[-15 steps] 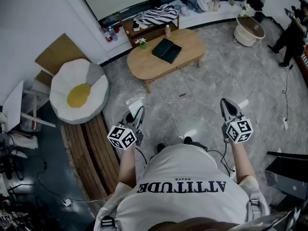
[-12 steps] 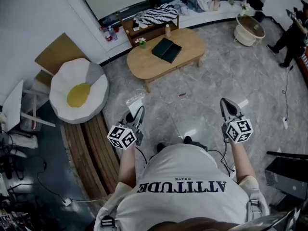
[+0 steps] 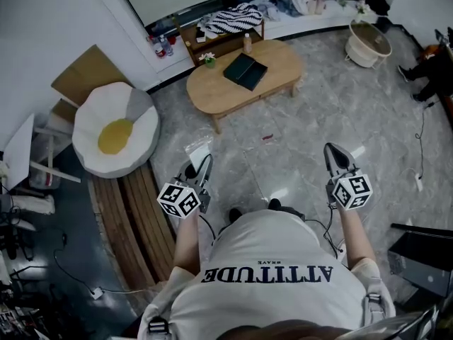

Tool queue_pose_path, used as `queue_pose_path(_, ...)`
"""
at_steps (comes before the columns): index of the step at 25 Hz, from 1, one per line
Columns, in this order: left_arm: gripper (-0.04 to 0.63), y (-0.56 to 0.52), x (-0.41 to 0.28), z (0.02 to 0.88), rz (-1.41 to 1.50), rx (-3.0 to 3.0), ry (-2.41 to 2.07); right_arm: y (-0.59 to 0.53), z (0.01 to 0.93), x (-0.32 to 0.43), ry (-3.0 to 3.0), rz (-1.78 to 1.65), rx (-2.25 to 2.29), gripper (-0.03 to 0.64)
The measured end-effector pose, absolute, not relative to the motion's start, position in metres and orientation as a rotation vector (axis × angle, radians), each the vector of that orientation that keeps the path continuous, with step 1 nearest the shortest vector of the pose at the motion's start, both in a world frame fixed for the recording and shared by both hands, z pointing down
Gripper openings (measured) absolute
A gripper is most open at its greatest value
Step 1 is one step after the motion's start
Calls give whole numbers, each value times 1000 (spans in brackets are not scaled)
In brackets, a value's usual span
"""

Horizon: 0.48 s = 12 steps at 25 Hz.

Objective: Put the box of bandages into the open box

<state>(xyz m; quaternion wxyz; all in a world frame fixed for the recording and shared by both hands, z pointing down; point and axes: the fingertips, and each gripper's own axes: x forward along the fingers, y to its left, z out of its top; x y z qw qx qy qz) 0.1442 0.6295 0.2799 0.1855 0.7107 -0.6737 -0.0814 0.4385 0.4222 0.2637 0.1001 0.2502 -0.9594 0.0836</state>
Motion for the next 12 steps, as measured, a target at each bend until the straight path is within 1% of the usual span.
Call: queue_pose_path(12, 40, 610, 178, 285, -186, 1952, -1956, 388, 272, 469, -2853, 279, 663, 21)
